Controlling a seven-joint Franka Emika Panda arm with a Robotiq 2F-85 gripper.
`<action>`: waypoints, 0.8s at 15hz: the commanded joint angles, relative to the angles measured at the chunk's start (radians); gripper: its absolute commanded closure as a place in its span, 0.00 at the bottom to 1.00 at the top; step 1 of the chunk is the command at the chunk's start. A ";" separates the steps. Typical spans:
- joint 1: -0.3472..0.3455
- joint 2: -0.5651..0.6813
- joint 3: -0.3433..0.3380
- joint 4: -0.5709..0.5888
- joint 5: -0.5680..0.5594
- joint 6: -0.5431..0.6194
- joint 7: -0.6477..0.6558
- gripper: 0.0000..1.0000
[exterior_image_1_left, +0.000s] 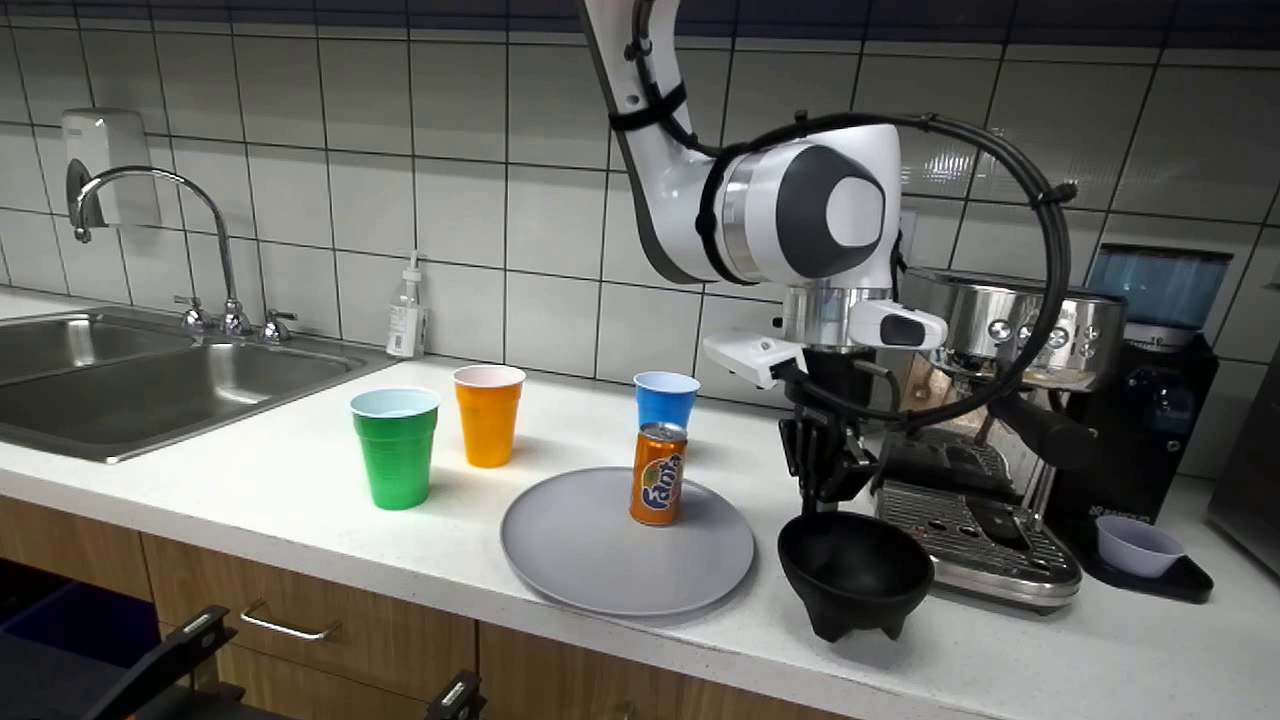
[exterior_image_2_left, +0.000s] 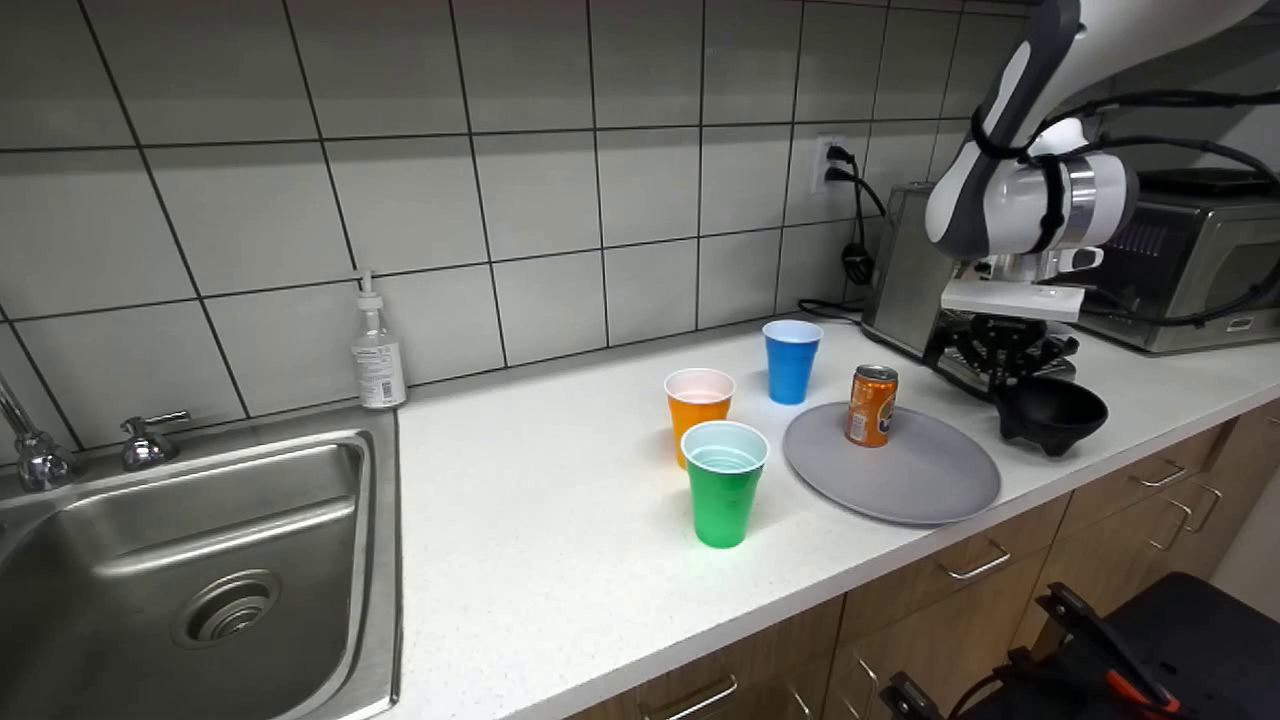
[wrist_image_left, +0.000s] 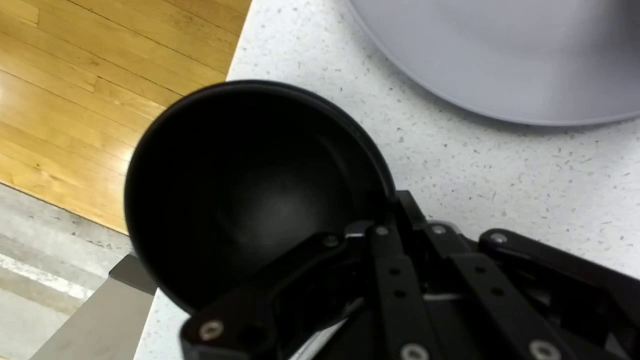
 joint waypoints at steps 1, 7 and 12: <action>-0.006 0.032 0.015 0.054 0.030 -0.046 -0.029 0.98; 0.002 0.051 0.020 0.075 0.028 -0.059 -0.026 0.52; 0.012 0.015 0.024 0.070 0.022 -0.051 -0.030 0.15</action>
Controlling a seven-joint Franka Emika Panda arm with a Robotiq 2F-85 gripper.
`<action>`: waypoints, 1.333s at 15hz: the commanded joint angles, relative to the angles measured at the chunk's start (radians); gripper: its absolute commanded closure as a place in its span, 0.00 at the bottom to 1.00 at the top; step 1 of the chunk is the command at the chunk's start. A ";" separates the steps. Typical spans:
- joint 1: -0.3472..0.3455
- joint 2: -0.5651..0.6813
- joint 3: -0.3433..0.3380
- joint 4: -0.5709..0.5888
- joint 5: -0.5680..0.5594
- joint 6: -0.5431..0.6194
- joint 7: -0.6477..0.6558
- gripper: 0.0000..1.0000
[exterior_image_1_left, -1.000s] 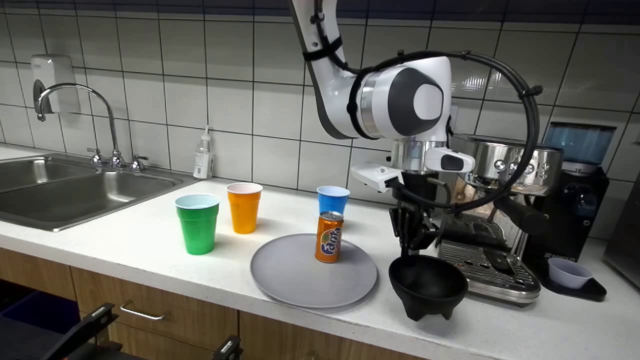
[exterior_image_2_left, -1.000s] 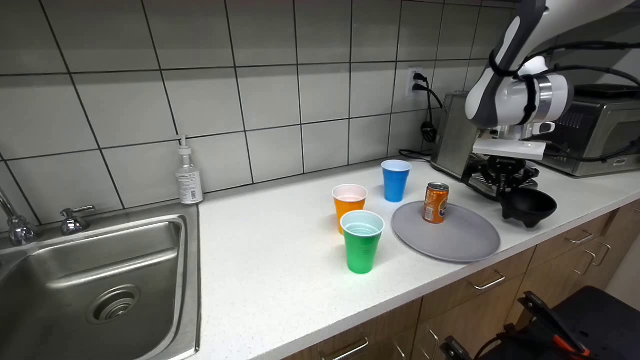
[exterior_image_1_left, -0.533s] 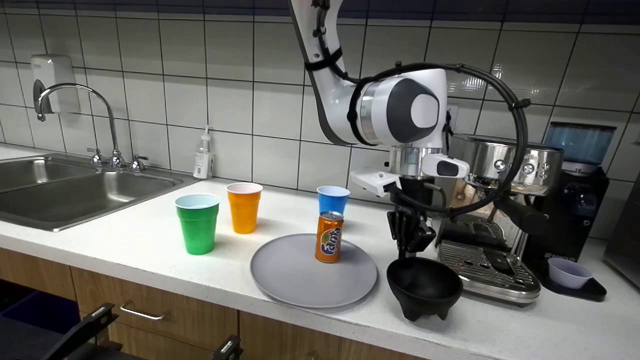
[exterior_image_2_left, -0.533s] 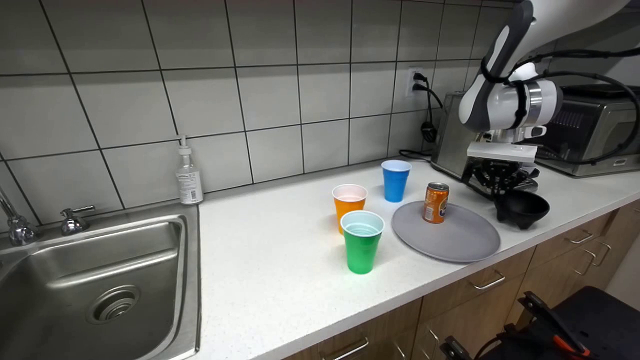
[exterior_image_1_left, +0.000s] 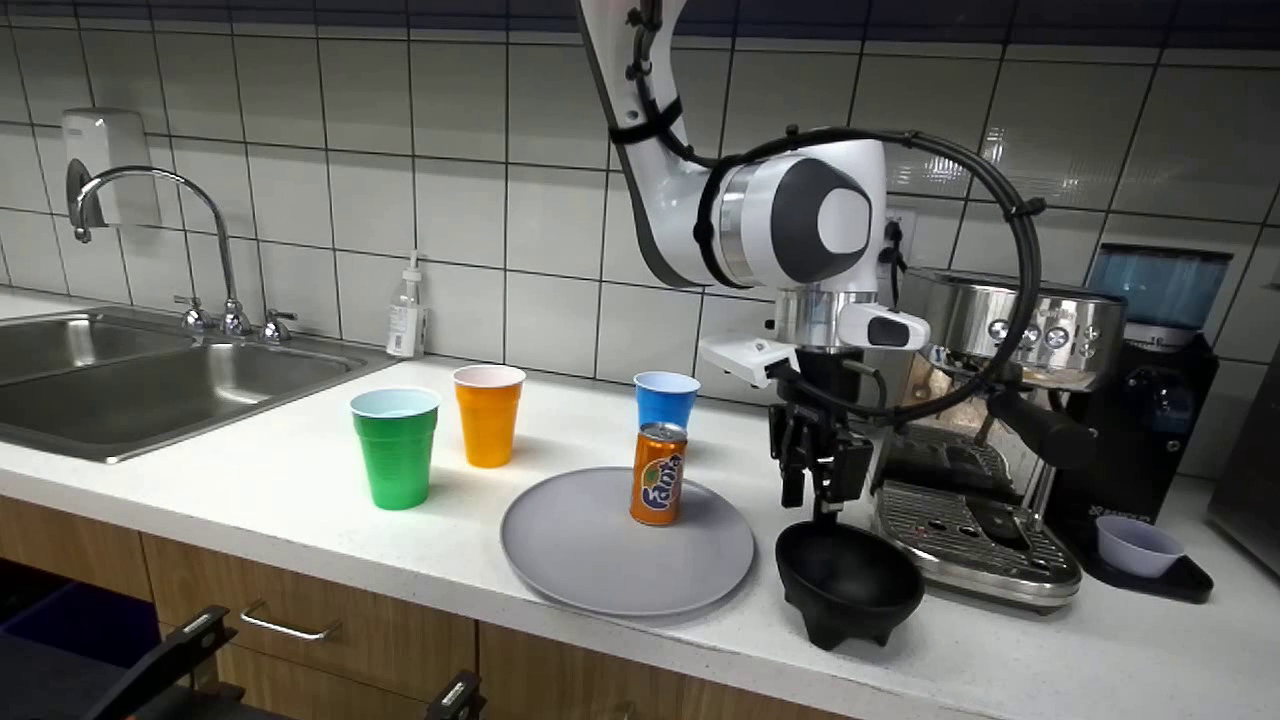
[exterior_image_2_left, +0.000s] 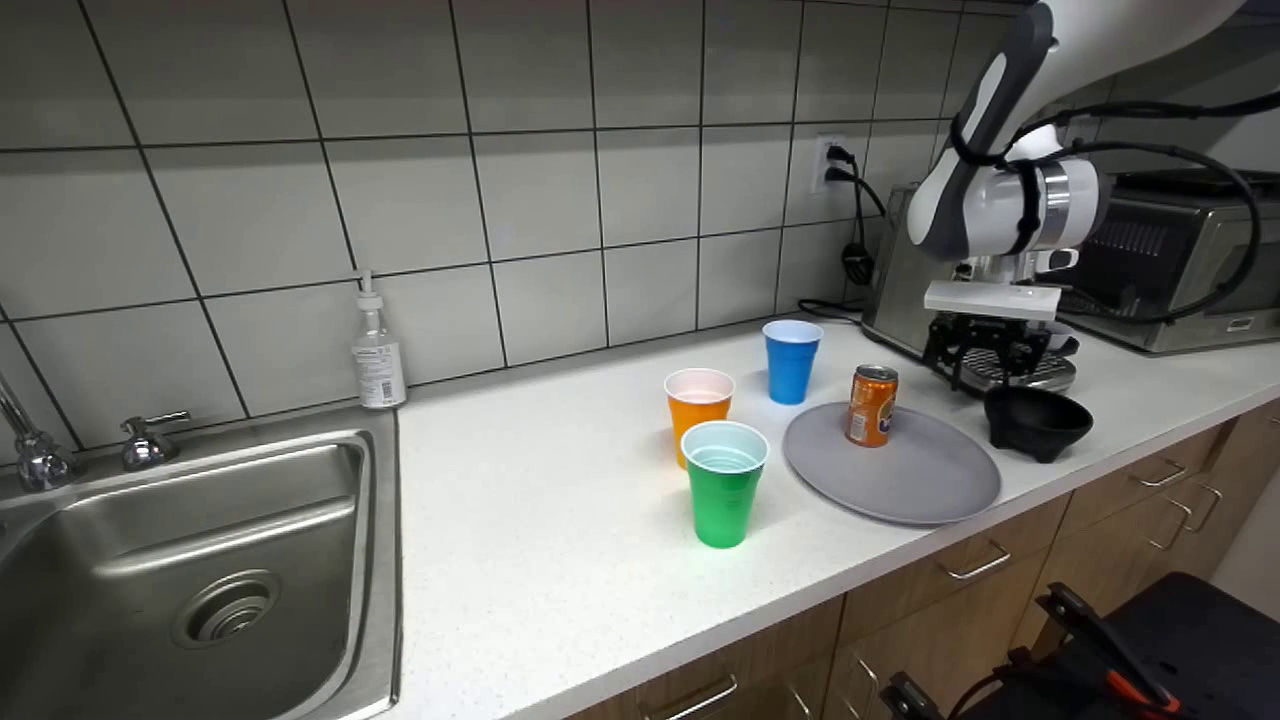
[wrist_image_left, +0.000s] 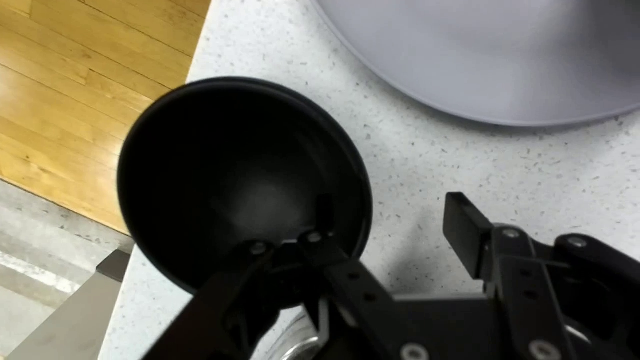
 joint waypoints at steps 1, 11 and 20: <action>0.008 -0.035 0.004 0.011 0.013 -0.031 -0.032 0.06; 0.084 -0.193 0.008 -0.078 -0.038 -0.017 -0.065 0.00; 0.129 -0.321 0.077 -0.194 -0.052 -0.024 -0.089 0.00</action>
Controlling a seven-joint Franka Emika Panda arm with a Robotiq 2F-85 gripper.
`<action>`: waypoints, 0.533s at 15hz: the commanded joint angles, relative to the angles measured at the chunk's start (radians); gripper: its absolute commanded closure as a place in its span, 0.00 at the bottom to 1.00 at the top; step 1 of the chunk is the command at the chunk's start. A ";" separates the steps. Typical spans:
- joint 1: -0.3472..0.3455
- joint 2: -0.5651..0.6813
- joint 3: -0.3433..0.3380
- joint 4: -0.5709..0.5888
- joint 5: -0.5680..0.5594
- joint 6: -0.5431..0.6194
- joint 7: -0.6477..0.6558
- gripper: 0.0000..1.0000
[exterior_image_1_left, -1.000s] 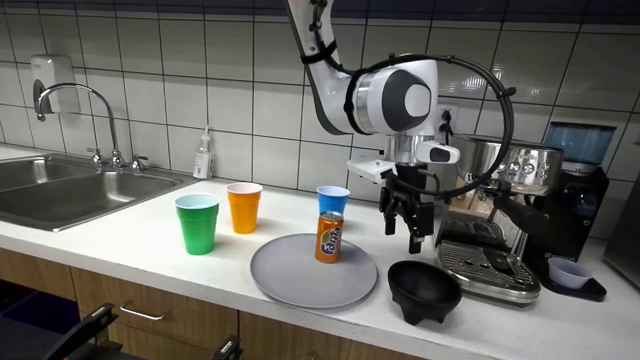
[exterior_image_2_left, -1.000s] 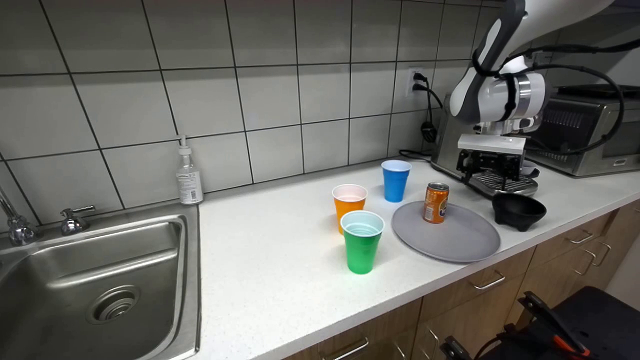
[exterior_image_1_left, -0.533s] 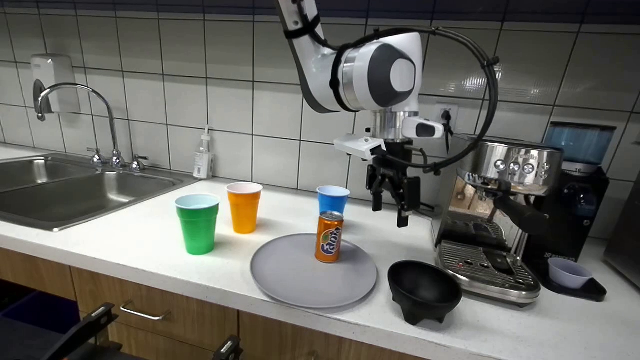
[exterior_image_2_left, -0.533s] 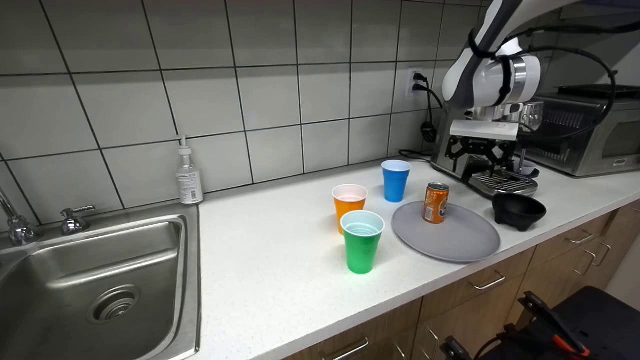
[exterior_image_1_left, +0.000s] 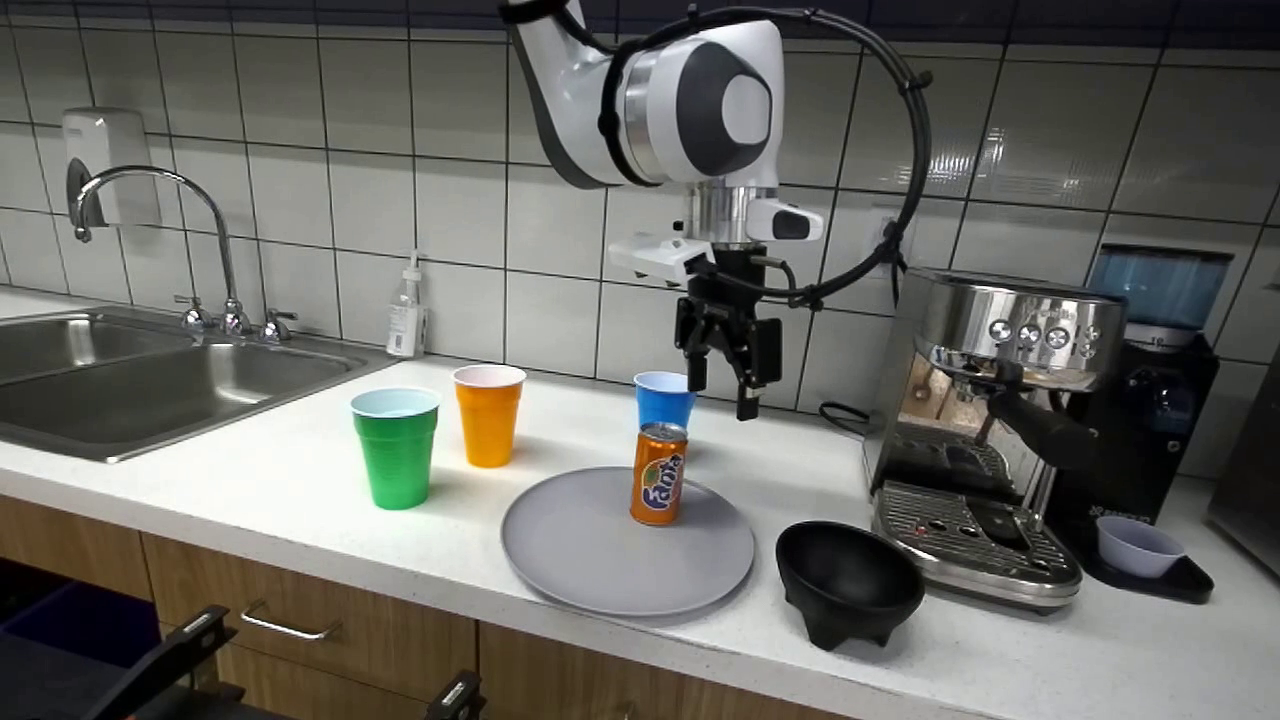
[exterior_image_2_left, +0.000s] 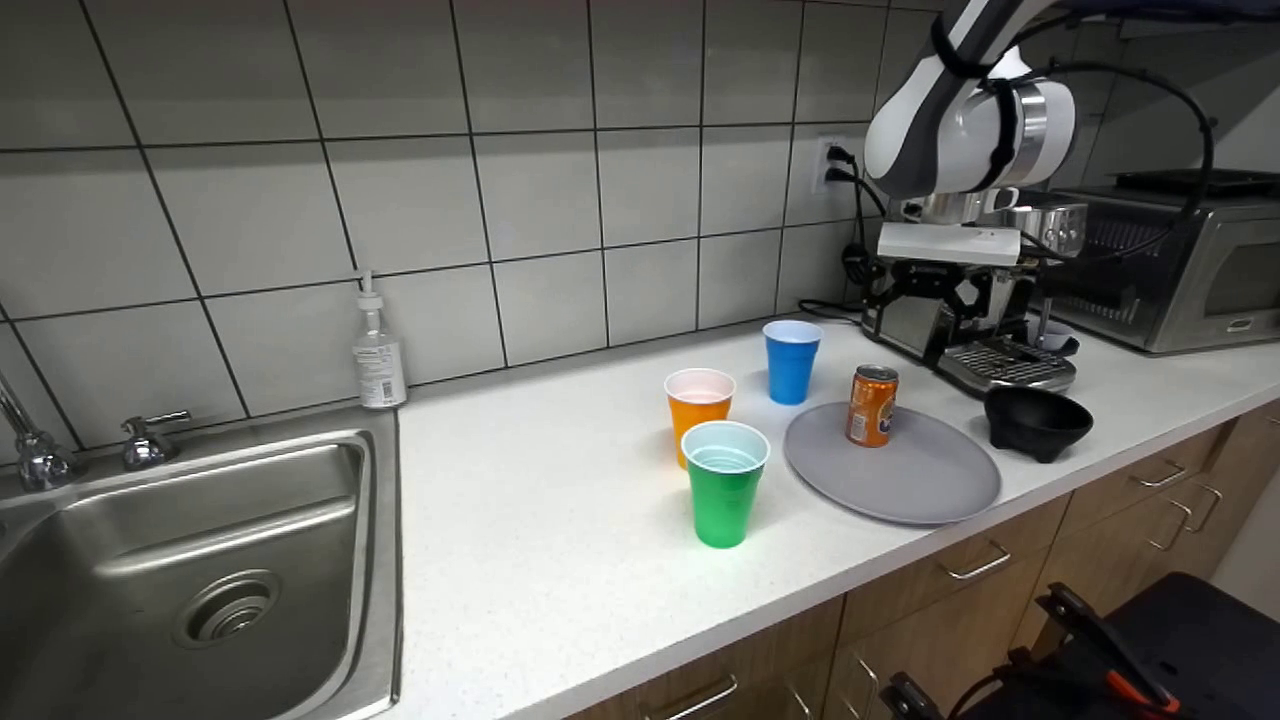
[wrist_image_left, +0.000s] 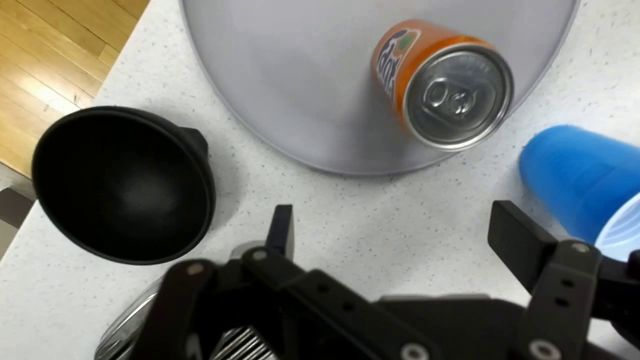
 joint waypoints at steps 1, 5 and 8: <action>0.001 -0.068 0.040 -0.060 -0.004 -0.027 -0.035 0.00; 0.003 -0.060 0.071 -0.067 -0.006 -0.028 -0.060 0.00; 0.005 -0.036 0.086 -0.061 -0.006 -0.022 -0.077 0.00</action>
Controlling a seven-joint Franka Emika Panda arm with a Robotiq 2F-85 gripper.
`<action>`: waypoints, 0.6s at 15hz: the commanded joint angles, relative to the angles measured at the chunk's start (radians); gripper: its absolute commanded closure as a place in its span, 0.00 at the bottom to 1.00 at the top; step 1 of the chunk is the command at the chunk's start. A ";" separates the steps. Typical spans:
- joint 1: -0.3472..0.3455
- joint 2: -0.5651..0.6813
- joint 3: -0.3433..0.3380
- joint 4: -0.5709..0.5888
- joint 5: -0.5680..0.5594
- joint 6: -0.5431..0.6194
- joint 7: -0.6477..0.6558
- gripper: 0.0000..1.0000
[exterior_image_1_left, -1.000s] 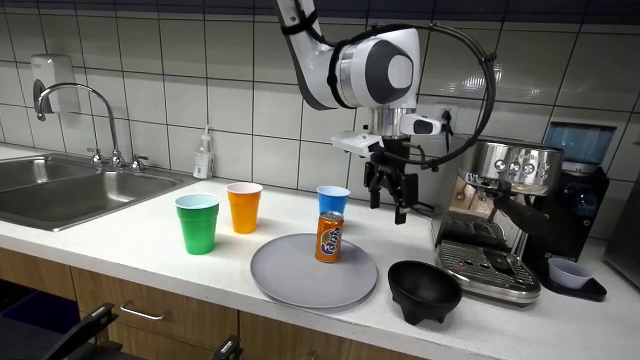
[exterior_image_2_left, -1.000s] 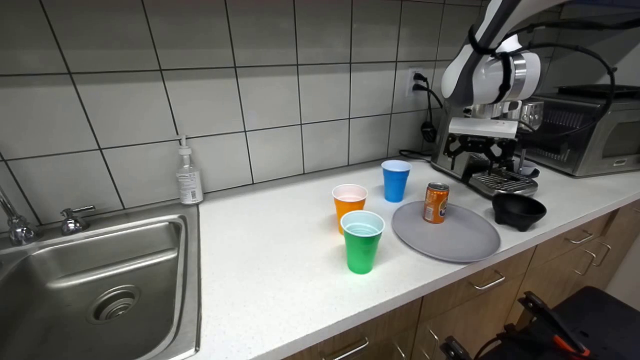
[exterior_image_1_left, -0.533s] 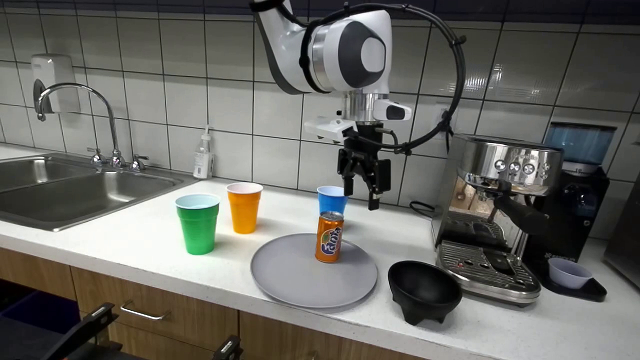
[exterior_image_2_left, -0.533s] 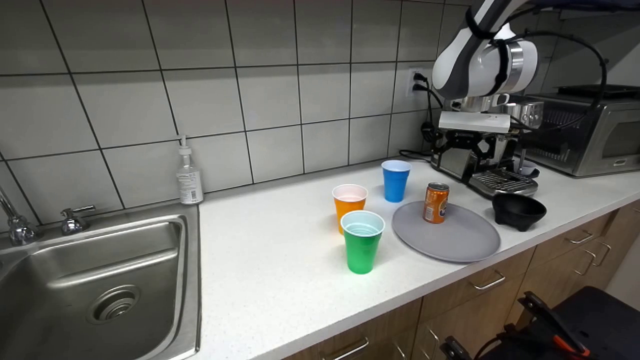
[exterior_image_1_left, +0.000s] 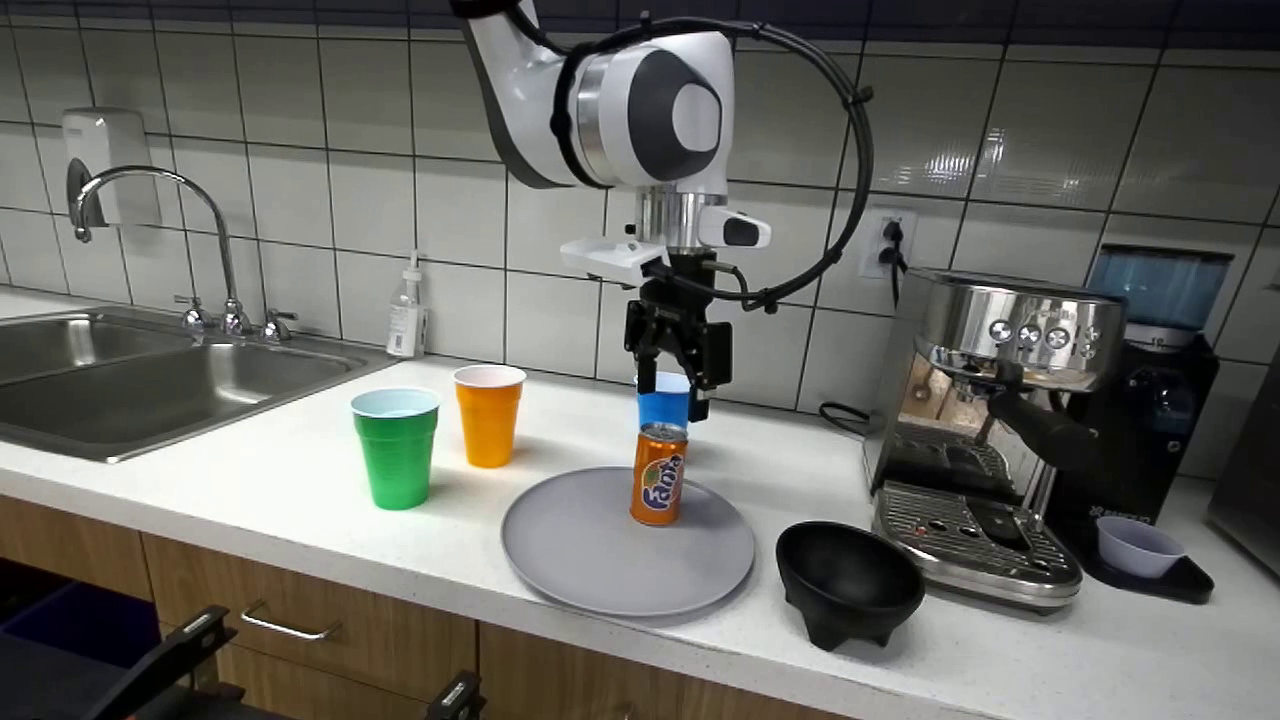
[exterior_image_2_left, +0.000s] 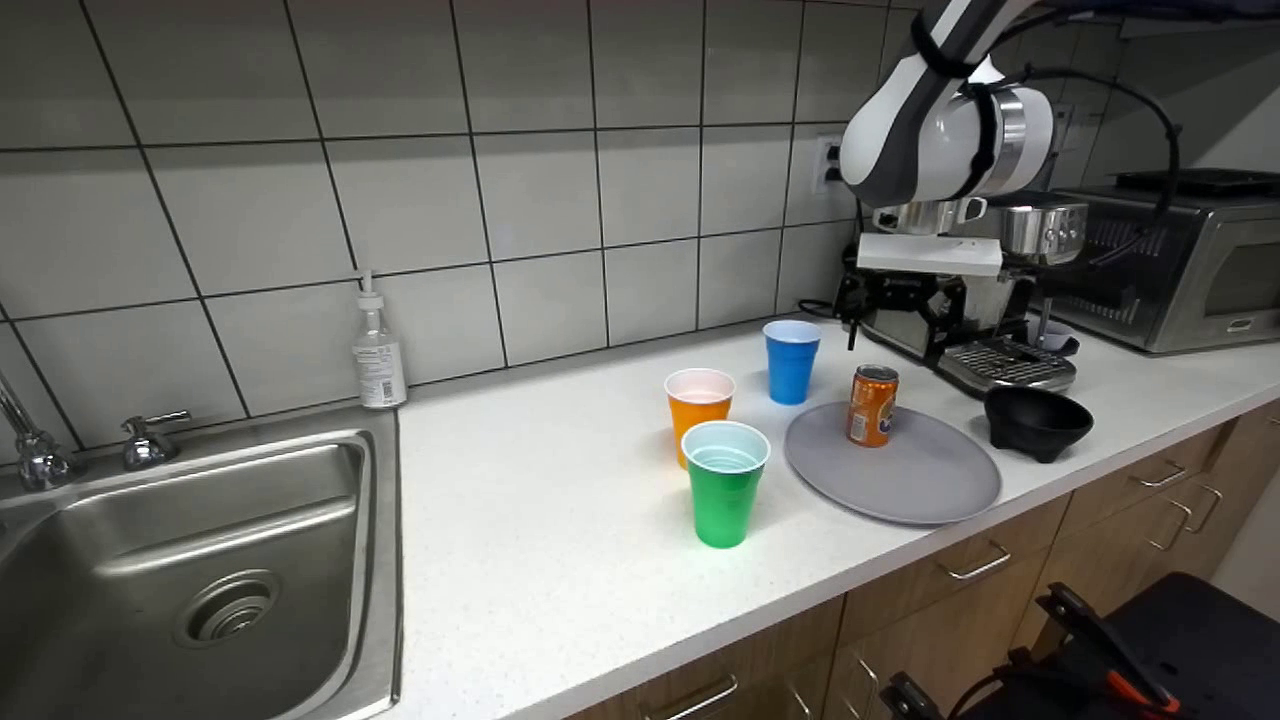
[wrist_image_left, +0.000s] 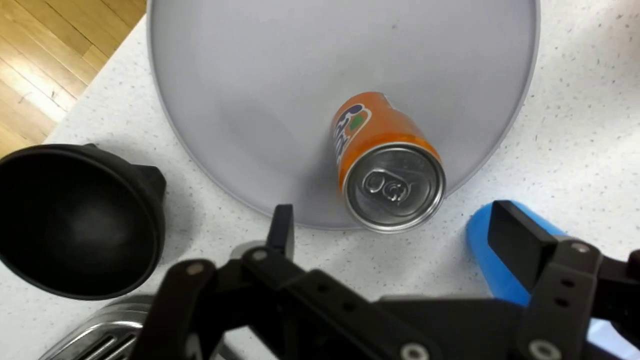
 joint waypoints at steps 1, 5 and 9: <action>-0.004 -0.002 0.021 -0.003 0.003 -0.024 -0.045 0.00; -0.009 0.030 0.026 0.011 0.004 -0.024 -0.066 0.00; -0.013 0.059 0.023 0.015 0.010 -0.025 -0.079 0.00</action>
